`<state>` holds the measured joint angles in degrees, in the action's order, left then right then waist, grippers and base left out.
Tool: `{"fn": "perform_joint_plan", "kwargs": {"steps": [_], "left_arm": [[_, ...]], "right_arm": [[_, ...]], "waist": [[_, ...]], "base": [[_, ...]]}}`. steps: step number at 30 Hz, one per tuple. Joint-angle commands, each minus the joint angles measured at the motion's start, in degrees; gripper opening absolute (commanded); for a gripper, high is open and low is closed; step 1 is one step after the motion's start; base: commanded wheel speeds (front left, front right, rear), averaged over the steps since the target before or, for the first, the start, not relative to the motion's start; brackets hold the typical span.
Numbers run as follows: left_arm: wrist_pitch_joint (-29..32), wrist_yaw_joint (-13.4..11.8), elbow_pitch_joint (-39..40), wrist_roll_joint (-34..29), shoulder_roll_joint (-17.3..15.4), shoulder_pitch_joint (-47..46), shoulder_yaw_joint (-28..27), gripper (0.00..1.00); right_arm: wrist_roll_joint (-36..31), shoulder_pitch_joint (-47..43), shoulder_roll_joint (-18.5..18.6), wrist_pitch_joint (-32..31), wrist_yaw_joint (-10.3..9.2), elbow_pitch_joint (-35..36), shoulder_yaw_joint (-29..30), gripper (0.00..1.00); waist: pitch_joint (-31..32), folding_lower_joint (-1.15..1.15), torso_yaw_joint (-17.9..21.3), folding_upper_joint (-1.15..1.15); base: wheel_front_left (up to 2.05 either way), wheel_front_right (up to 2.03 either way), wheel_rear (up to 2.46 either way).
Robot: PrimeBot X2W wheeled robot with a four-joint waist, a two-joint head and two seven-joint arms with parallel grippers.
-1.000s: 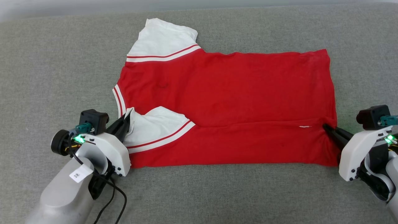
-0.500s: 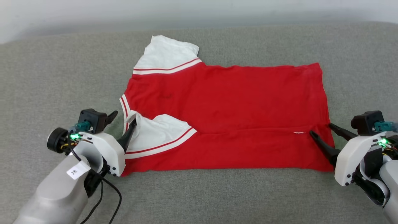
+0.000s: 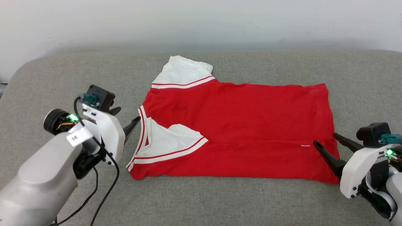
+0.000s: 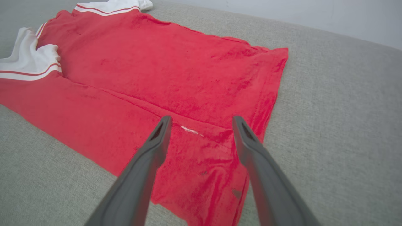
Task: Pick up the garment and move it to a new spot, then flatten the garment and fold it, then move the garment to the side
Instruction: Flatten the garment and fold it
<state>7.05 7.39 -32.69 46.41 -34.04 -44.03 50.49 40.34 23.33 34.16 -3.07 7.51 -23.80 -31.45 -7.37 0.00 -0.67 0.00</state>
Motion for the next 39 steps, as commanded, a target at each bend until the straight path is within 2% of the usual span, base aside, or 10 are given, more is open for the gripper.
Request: {"fn": "perform_joint_plan", "kwargs": {"steps": [1,7,15,21,30,31,32,33,39], "left_arm": [[2.5,0.0,1.1,1.6,-0.6,-1.1,0.5,1.0],[14.8,0.0,3.5,9.7,-2.5,-2.4,1.5,1.0],[28.5,-0.6,3.5,15.4,-2.7,-2.6,3.0,1.0],[33.8,-1.0,2.4,16.0,-3.0,-0.6,5.4,1.0],[34.6,-0.5,-0.1,16.0,-2.3,3.4,8.5,1.0],[34.1,-0.5,-0.3,15.7,-2.3,3.6,8.6,0.49],[33.6,-0.5,-0.5,15.6,-2.2,3.7,8.7,0.33],[33.1,-0.4,-0.7,15.7,-2.1,3.8,8.6,0.0],[28.0,-0.2,0.2,15.8,-2.7,3.5,7.2,0.0]], "right_arm": [[-0.4,-0.7,-0.3,-0.2,-0.05,0.4,0.4,1.0],[-1.1,-1.9,-1.3,-1.1,-0.05,1.2,1.4,1.0],[-1.3,-2.4,-2.3,-2.4,-0.05,1.6,1.9,1.0],[-1.7,-1.3,-3.0,-2.7,-0.05,2.1,1.6,1.0],[-1.5,0.0,-3.5,-2.5,-0.05,1.5,0.8,1.0],[-1.4,0.1,-3.5,-2.5,-0.05,1.4,0.7,1.0],[-1.3,0.3,-3.4,-2.5,-0.05,1.3,0.7,1.0],[-1.2,0.4,-3.3,-2.6,-0.05,1.3,0.7,1.0],[-2.0,2.1,-2.1,-2.7,-0.05,2.0,0.4,1.0]], "waist": [[0.2,0.0,-0.1,0.0],[0.5,0.0,0.4,0.0],[-0.6,0.0,1.5,0.0],[-2.3,0.0,2.6,0.0],[-3.8,0.0,3.5,0.0],[-3.8,0.0,3.5,0.0],[-3.8,0.0,3.5,0.0],[-3.7,0.0,3.5,0.0],[-2.5,0.0,3.5,0.0]], "base": [[0.0,0.0,0.0],[0.0,0.0,0.0],[0.0,0.0,0.0],[0.0,0.0,0.0],[0.0,0.0,0.0],[0.0,0.0,0.0],[0.0,0.0,0.0],[0.0,0.0,0.0],[0.0,0.0,0.0]]}}
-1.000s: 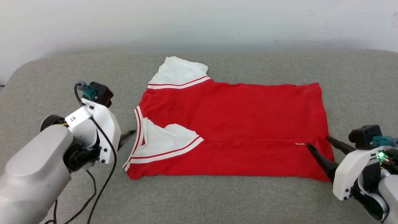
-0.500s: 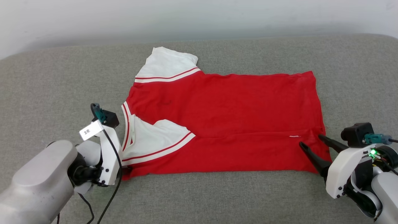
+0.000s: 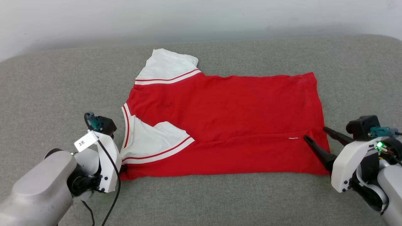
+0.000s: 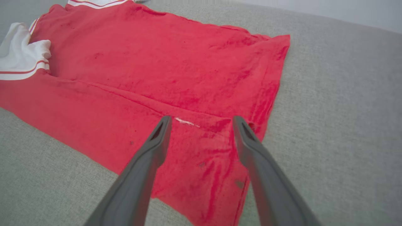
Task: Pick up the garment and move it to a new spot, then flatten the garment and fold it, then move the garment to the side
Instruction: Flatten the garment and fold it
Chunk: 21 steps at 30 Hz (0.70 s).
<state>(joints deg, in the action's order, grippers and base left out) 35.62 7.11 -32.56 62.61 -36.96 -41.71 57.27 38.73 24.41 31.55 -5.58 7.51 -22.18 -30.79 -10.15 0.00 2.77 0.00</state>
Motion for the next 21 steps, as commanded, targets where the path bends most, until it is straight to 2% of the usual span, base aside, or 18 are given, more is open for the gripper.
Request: {"fn": "perform_joint_plan", "kwargs": {"steps": [1,10,17,21], "left_arm": [[-1.5,0.1,0.3,-0.2,0.0,1.3,0.1,0.0],[-6.9,0.2,5.6,-2.0,-2.1,0.5,-0.6,0.0],[-8.5,-0.6,11.0,-4.1,-3.5,0.3,-0.1,0.0],[-8.7,-1.4,13.4,-4.7,-3.8,0.1,-0.1,0.0]], "right_arm": [[-0.7,1.3,1.0,-0.7,-0.05,0.7,-0.7,1.0],[-0.2,5.3,7.1,-6.9,-0.05,3.3,-1.8,1.0],[6.1,7.6,12.5,-20.5,-0.05,7.0,-4.5,1.0],[9.5,7.7,13.5,-26.5,-0.05,7.6,-5.9,1.0]], "waist": [[0.7,0.0,0.1,0.0],[2.2,0.0,-0.2,0.0],[2.2,0.0,-0.4,0.0],[1.6,0.0,-0.8,0.0]], "base": [[0.0,0.0,0.0],[0.0,0.0,0.0],[0.0,0.0,0.0],[0.0,0.0,0.0]]}}
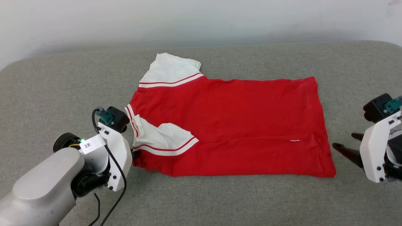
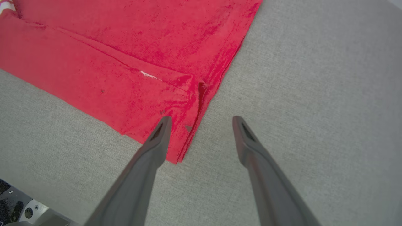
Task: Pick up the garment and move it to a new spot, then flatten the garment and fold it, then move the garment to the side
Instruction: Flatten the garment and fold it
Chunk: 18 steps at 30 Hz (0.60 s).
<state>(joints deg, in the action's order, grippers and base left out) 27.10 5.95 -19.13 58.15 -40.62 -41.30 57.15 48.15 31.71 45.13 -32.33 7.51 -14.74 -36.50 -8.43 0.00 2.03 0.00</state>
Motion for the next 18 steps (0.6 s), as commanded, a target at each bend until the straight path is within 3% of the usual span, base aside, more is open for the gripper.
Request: {"fn": "perform_joint_plan", "kwargs": {"steps": [1,8,10,18], "left_arm": [[-0.1,-0.5,0.5,-0.4,-0.2,-0.4,0.0,0.0],[-0.1,-1.1,2.5,-1.1,-0.1,-1.4,0.1,0.0],[-0.6,-1.3,2.7,-1.5,-0.1,-1.7,0.0,0.0],[-1.2,-1.2,2.0,-1.7,0.7,-1.9,0.2,0.0]], "right_arm": [[1.2,0.2,-0.3,-0.8,-0.05,-0.1,-0.2,1.0],[2.2,0.1,-2.7,-3.4,-0.05,-4.4,-1.6,1.0],[2.1,0.7,-5.2,-2.3,-0.05,-8.7,-2.2,1.0],[2.3,-0.4,-9.3,0.4,-0.05,-16.8,-6.1,1.0]], "waist": [[-0.3,0.0,-0.2,0.0],[-2.3,0.0,-1.1,0.0],[-3.6,0.0,-1.5,0.0],[-5.2,0.0,-2.7,0.0]], "base": [[0.0,0.0,0.0],[0.0,0.0,0.0],[0.0,0.0,0.0],[0.0,0.0,0.0]]}}
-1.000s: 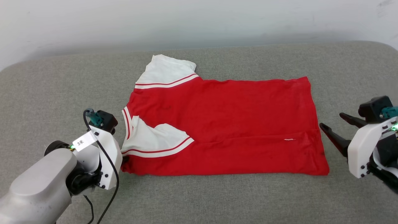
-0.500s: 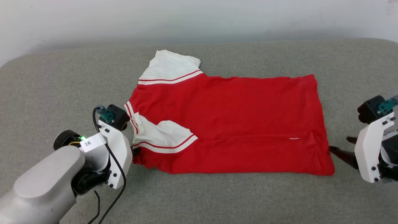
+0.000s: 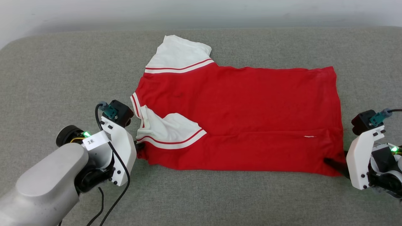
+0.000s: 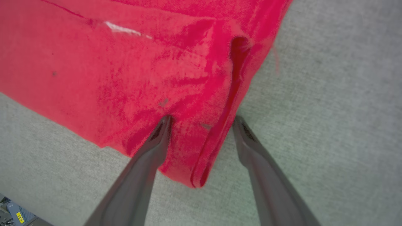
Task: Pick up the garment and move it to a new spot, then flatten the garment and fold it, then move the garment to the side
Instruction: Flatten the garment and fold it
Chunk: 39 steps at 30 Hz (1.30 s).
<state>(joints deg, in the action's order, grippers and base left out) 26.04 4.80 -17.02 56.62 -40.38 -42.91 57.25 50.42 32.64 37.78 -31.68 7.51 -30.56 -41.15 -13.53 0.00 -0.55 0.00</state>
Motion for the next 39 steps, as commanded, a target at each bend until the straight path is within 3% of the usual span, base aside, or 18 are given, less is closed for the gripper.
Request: {"fn": "perform_joint_plan", "kwargs": {"steps": [1,2,15,30,39], "left_arm": [[-0.3,0.0,-0.3,0.0,0.5,-0.2,0.1,0.0],[-0.8,0.2,-1.1,0.4,0.5,0.4,0.1,0.0],[-1.6,0.5,-1.4,2.6,-0.9,3.8,0.1,0.0],[-1.8,-2.5,6.2,5.5,-5.8,11.5,0.7,0.0],[-1.3,-3.7,6.2,6.0,-5.8,13.6,1.6,0.0]], "right_arm": [[0.3,-1.4,-2.2,0.2,-0.06,-1.5,-1.9,1.0],[0.0,-0.1,-1.2,3.6,-0.05,-1.4,-3.7,0.0],[3.6,-0.2,4.8,11.5,-0.07,3.7,-5.9,0.0],[6.6,-7.1,10.7,12.5,-0.07,9.8,-4.4,0.0],[6.0,-9.3,10.2,10.7,-0.08,10.5,-2.0,0.0]], "waist": [[-0.2,0.0,-0.1,0.0],[0.2,0.0,0.0,0.0],[5.8,0.0,0.3,0.0],[9.3,0.0,0.5,0.0],[7.2,0.0,1.2,0.0]], "base": [[0.0,0.0,0.0],[0.0,0.0,0.0],[0.0,0.0,0.0],[0.0,0.0,0.0],[0.0,0.0,0.0]]}}
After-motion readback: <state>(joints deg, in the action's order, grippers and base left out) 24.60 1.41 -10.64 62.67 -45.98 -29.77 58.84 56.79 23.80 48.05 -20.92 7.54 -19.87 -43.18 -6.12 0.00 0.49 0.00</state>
